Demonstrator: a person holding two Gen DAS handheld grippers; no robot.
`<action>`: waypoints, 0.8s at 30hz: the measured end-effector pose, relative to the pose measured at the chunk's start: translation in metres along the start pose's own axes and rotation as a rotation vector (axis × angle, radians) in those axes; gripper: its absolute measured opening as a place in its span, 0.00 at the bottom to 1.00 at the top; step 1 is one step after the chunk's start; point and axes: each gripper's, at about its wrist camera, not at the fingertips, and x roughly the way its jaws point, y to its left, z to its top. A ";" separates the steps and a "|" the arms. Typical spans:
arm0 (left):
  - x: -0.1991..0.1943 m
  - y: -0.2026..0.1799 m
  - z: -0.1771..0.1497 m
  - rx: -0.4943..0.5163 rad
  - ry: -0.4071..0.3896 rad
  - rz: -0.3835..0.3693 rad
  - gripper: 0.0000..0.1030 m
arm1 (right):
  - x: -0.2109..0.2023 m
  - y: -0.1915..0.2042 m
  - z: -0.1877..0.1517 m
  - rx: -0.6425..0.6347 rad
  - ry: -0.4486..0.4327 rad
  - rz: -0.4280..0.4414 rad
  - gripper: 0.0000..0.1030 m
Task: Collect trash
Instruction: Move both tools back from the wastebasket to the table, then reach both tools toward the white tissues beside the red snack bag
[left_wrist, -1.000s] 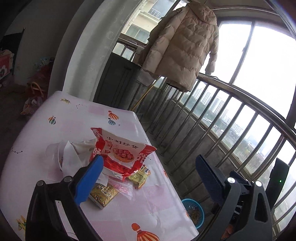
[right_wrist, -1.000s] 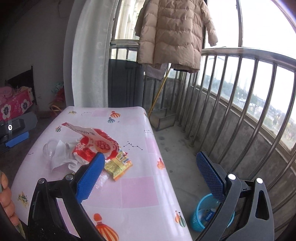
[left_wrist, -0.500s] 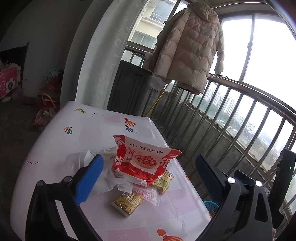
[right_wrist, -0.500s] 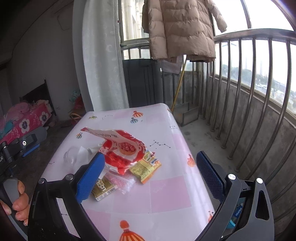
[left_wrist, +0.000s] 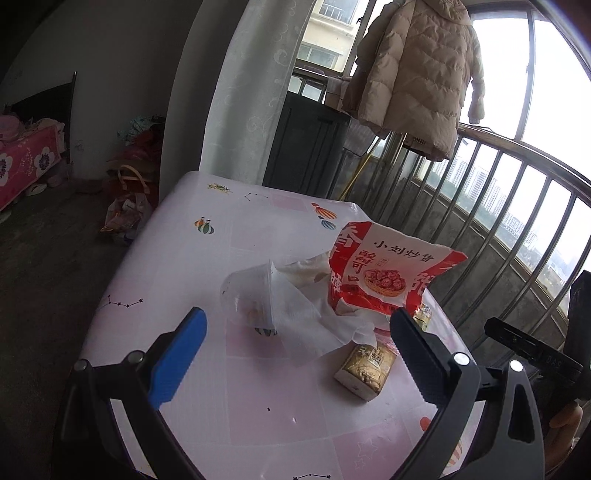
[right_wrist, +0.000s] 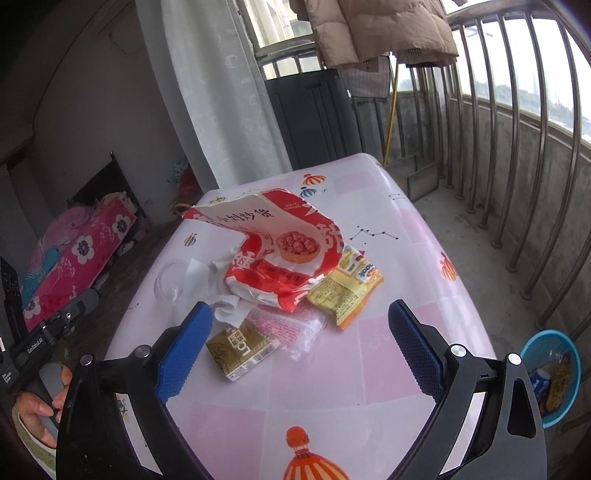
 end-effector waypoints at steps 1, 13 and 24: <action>0.004 0.004 0.002 -0.008 0.008 -0.004 0.94 | 0.005 0.001 0.000 0.002 0.014 0.019 0.85; 0.058 0.009 0.018 0.014 0.087 0.054 0.87 | 0.028 -0.013 0.015 0.046 0.047 0.092 0.67; 0.073 -0.004 0.007 0.047 0.111 0.122 0.64 | 0.051 -0.014 0.013 0.039 0.105 0.187 0.51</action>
